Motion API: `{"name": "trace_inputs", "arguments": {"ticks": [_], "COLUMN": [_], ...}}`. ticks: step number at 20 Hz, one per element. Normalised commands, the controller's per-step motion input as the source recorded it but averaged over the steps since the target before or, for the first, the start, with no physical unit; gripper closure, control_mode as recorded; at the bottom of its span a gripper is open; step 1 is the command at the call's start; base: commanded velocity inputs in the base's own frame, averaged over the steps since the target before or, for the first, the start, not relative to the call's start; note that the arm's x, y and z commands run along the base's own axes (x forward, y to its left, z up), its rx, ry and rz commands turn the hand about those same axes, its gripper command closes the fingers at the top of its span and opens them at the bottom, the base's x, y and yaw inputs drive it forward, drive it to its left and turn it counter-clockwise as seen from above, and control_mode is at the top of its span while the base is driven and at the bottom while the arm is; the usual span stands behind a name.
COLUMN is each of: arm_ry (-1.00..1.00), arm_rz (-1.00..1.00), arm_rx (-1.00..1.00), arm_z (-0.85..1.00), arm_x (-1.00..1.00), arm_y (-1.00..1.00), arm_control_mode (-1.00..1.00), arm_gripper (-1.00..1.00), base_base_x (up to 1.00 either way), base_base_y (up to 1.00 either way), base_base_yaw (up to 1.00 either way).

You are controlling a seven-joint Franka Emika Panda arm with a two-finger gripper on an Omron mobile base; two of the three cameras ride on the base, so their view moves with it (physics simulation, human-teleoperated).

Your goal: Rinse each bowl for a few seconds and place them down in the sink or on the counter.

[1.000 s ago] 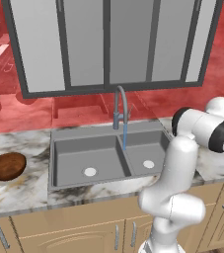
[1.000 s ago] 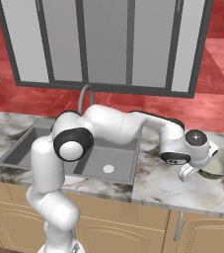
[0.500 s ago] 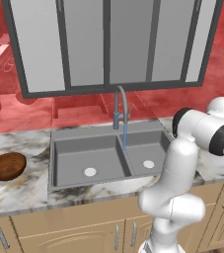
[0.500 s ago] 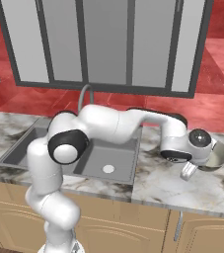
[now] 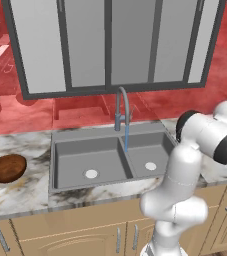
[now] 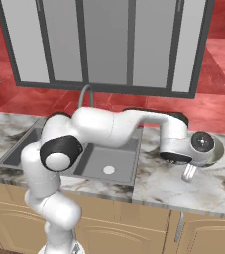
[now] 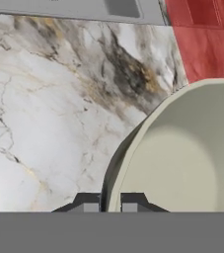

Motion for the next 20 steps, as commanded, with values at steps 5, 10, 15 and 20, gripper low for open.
{"name": "trace_inputs", "arguments": {"ticks": [5,10,15,20], "arm_ry": [-0.10,-0.08,-0.01,0.02], "arm_rz": [0.03,0.01,0.09,0.15], "arm_rx": [-0.14,-0.16,-0.14,-0.13], "arm_z": [0.00,0.00,0.03,0.11], "arm_x": [-0.13,-0.02,0.00,-0.03], "arm_y": [0.47,0.50,0.34,0.17], "arm_control_mode": [-1.00,-1.00,-1.00,-1.00], "arm_gripper": [1.00,1.00,1.00,1.00], "base_base_x": [0.00,0.00,0.00,0.00], "base_base_y": [0.00,0.00,0.00,0.00], "base_base_yaw": [0.00,0.00,0.00,0.00]}}
